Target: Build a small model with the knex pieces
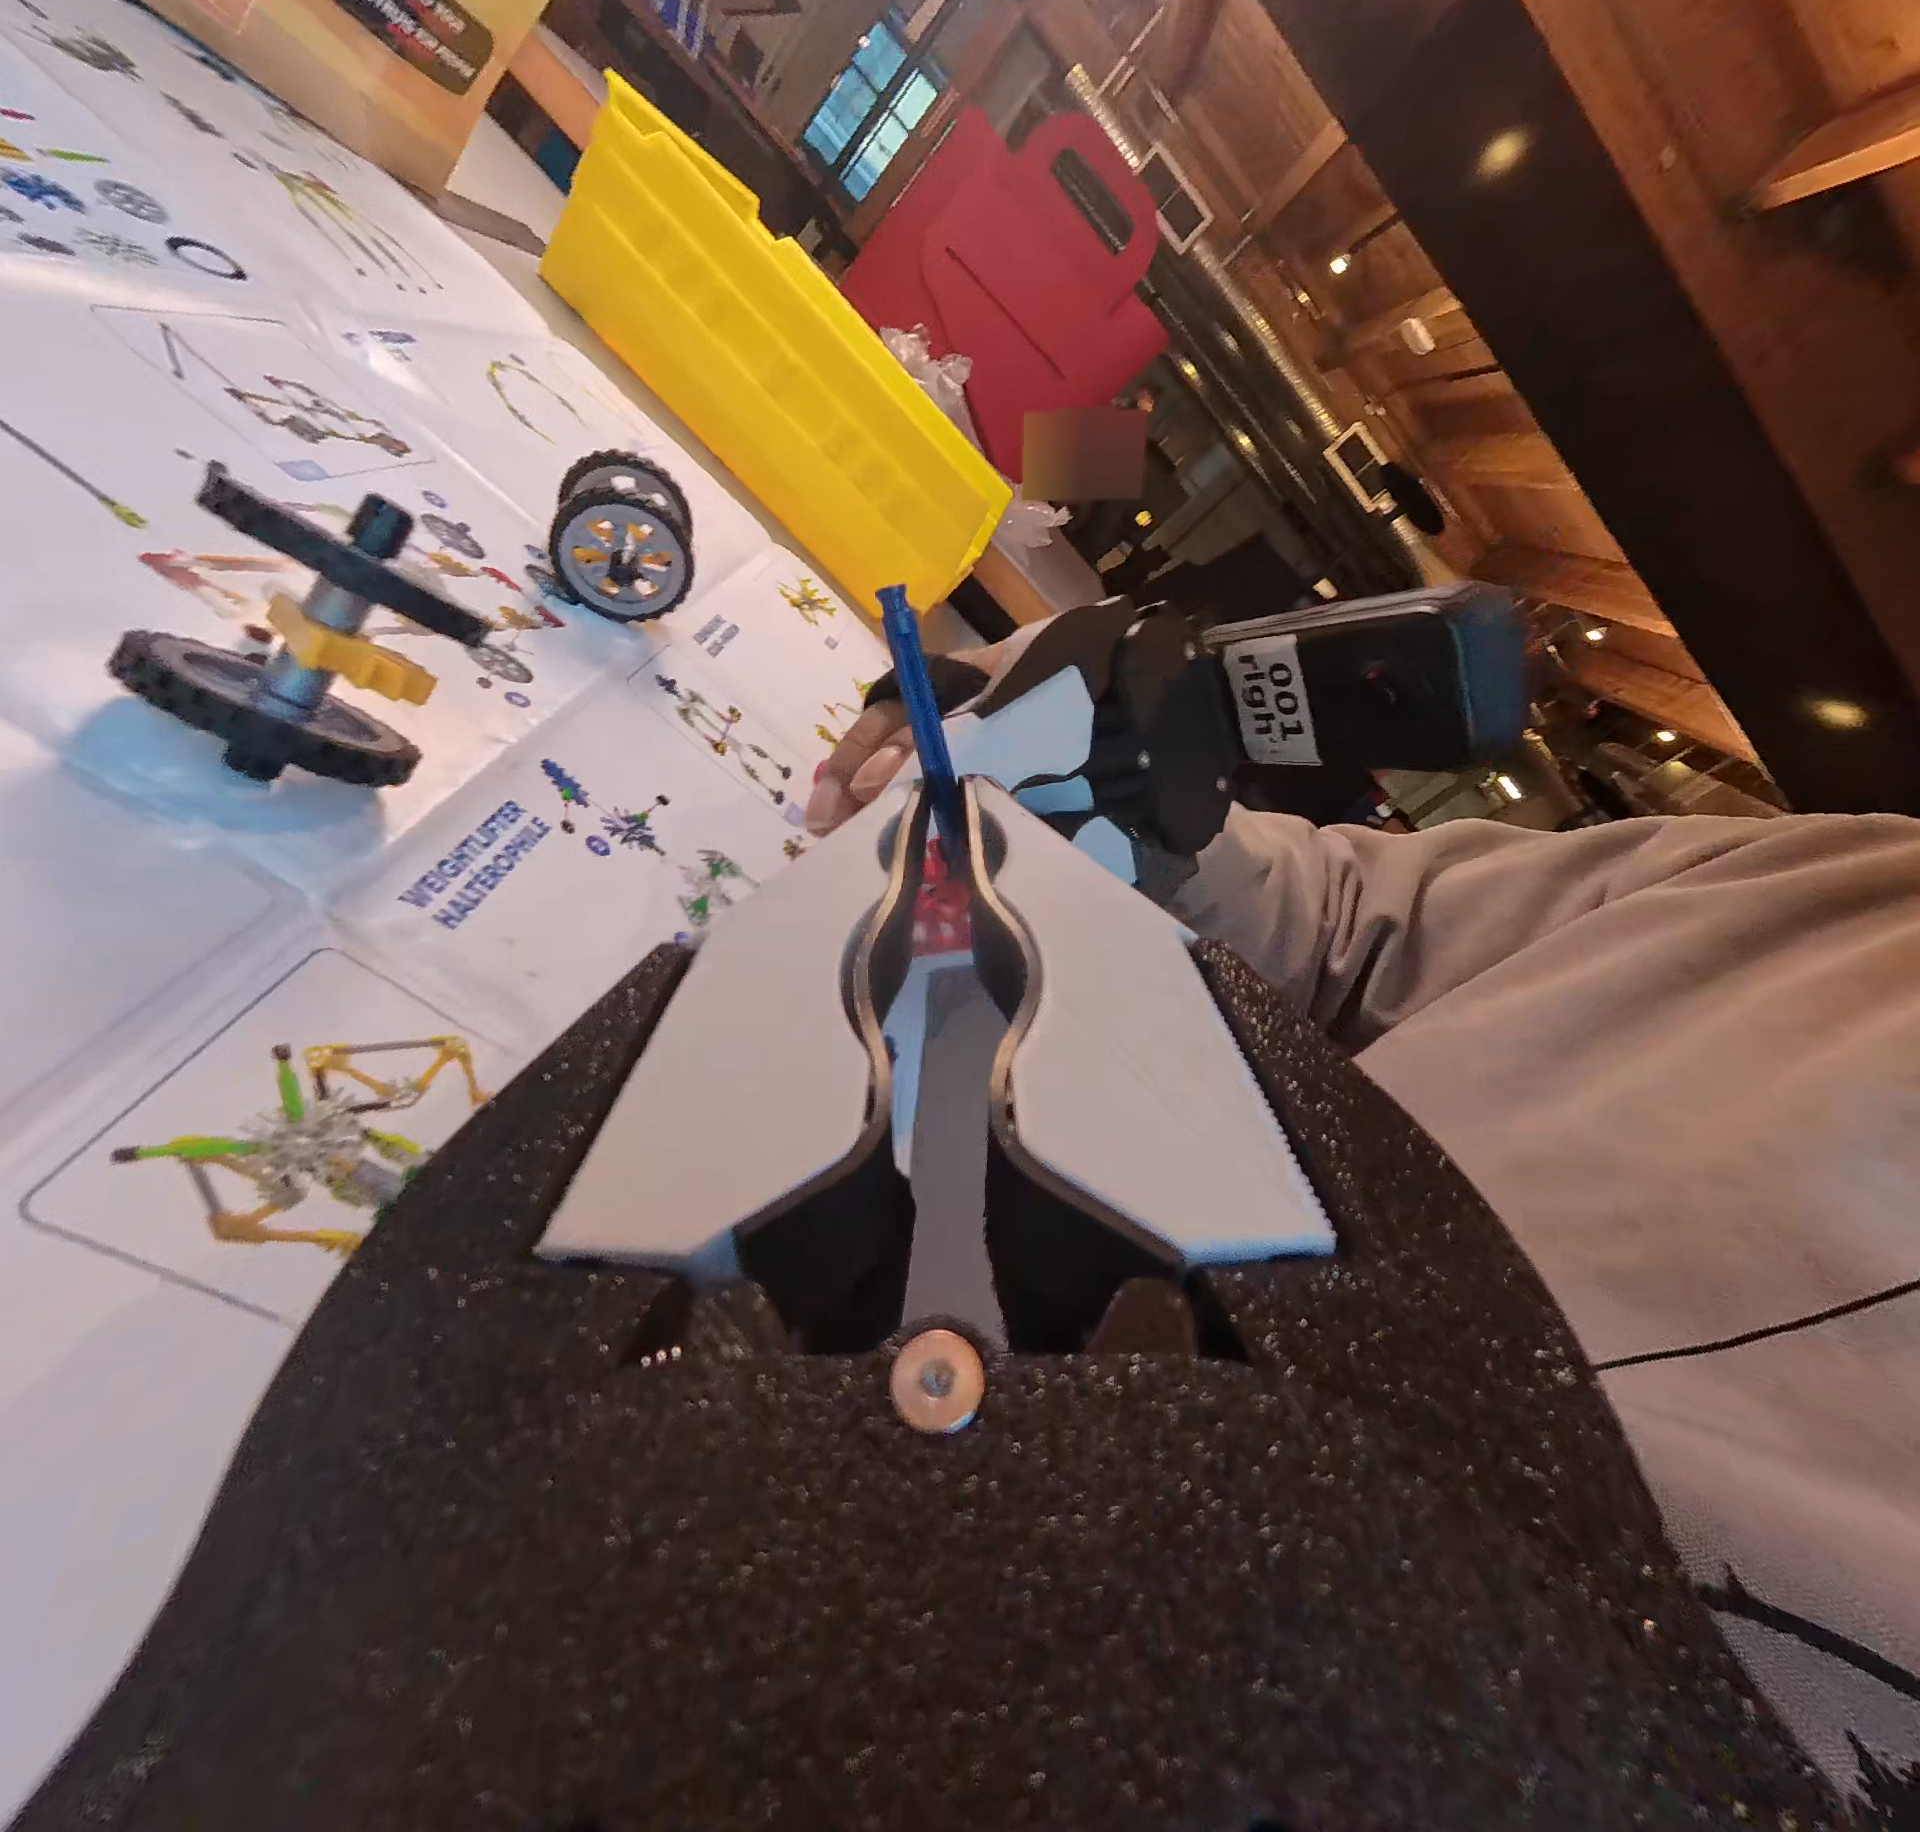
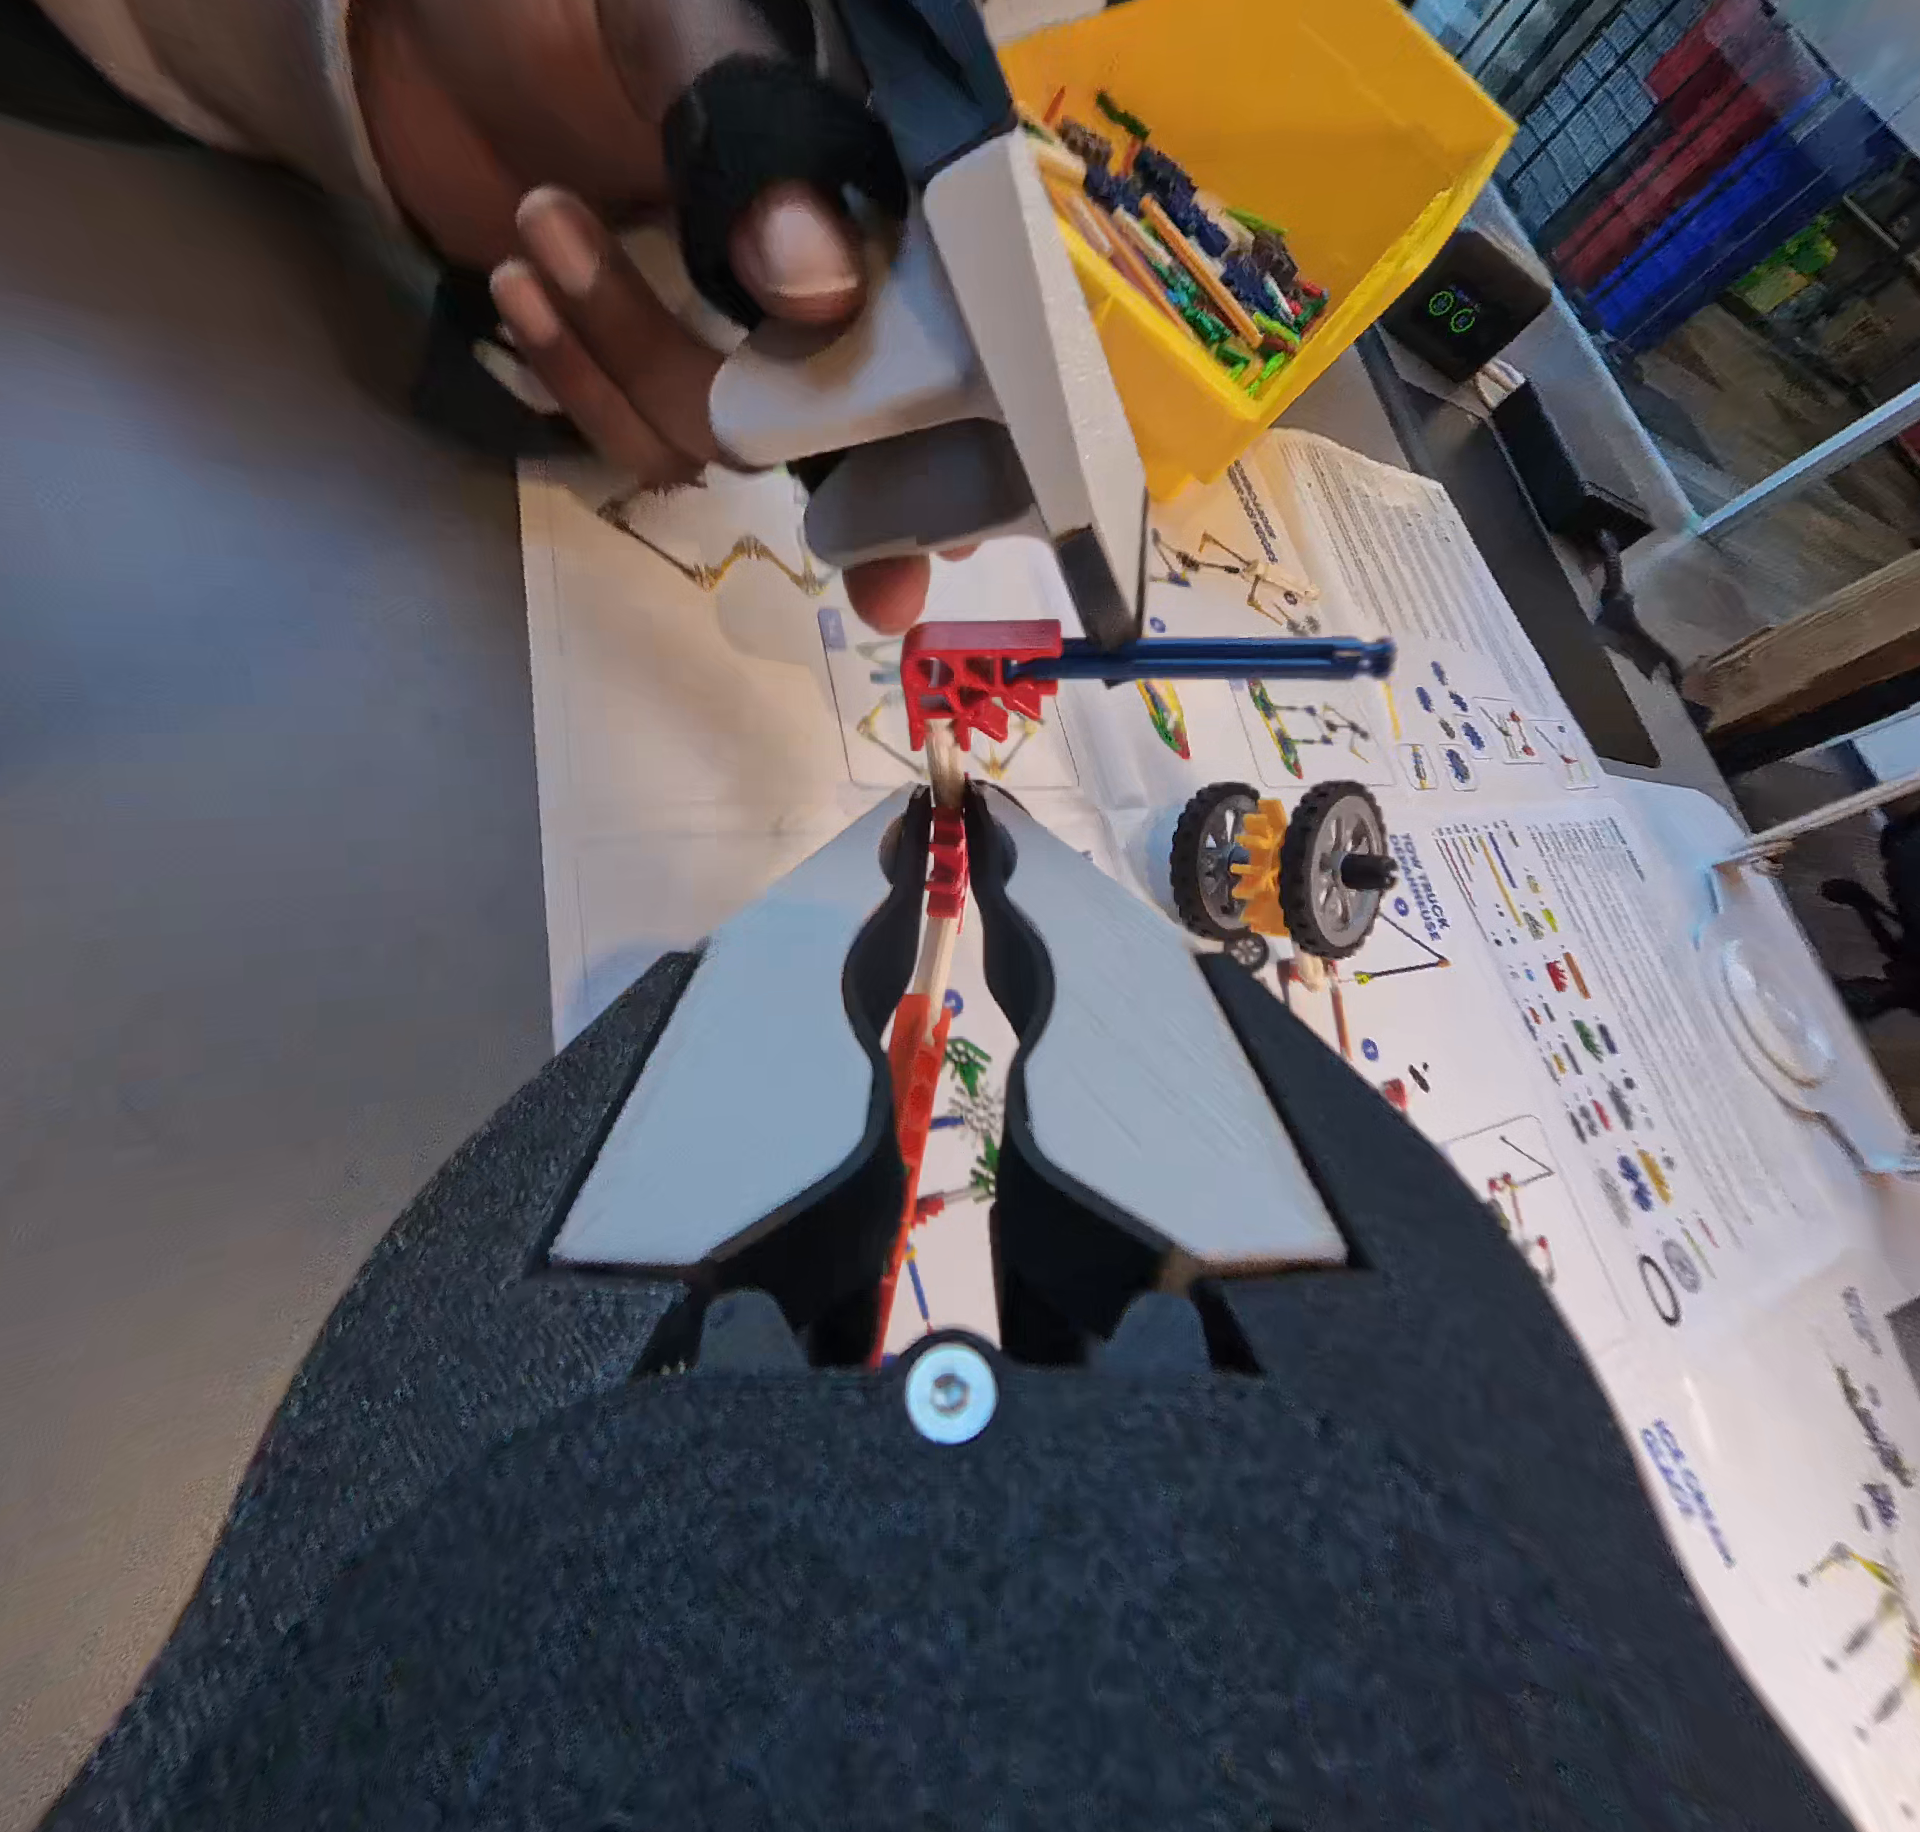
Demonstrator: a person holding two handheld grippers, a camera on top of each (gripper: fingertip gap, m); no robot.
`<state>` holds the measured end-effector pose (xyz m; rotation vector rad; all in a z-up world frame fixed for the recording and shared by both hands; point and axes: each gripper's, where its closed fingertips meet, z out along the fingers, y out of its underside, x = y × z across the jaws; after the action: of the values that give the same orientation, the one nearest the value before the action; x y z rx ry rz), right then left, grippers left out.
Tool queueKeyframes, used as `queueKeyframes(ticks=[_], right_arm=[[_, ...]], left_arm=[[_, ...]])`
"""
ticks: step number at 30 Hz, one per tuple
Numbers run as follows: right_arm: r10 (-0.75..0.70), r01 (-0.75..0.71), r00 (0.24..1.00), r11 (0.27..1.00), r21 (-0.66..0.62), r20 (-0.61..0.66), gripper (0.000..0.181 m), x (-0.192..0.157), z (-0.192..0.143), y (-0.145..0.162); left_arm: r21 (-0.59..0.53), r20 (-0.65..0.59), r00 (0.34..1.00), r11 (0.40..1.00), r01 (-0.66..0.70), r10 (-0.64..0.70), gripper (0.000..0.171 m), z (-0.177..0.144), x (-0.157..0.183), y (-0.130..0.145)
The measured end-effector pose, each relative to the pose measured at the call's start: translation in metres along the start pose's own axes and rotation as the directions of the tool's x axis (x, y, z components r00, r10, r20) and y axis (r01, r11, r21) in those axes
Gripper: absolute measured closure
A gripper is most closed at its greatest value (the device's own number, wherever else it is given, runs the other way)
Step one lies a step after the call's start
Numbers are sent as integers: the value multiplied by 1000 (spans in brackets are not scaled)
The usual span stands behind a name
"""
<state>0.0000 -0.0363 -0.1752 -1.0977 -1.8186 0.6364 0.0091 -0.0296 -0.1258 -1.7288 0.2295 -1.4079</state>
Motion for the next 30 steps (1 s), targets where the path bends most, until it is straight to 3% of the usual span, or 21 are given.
queueKeyframes(ticks=[4,7,9,12,15,21,25,30], right_arm=[[-131,130,991,989,-78,-9,178,-8,3,19],[-158,156,987,982,-103,-14,178,-6,0,23],[-144,142,990,984,-109,-9,178,-5,1,26],[-150,149,989,982,-115,-5,177,-7,2,29],[-170,169,985,978,-122,1,177,-10,5,30],[-208,206,978,971,-119,-2,177,-13,7,27],[-213,212,977,971,-110,4,177,-14,6,26],[-97,97,995,995,35,-23,164,-7,-4,0]], left_arm=[[-58,200,980,998,-6,18,171,-12,-34,6],[-44,255,967,999,16,-4,171,-27,-47,0],[-83,222,975,996,14,5,169,-29,-44,4],[-108,121,992,994,-33,46,143,-20,-23,5],[-162,102,988,982,-98,115,134,-6,-14,16],[-213,137,973,965,-156,188,167,3,-17,26],[-229,131,970,958,-173,206,167,2,-14,28],[-87,57,996,994,-67,72,168,6,-1,9]])
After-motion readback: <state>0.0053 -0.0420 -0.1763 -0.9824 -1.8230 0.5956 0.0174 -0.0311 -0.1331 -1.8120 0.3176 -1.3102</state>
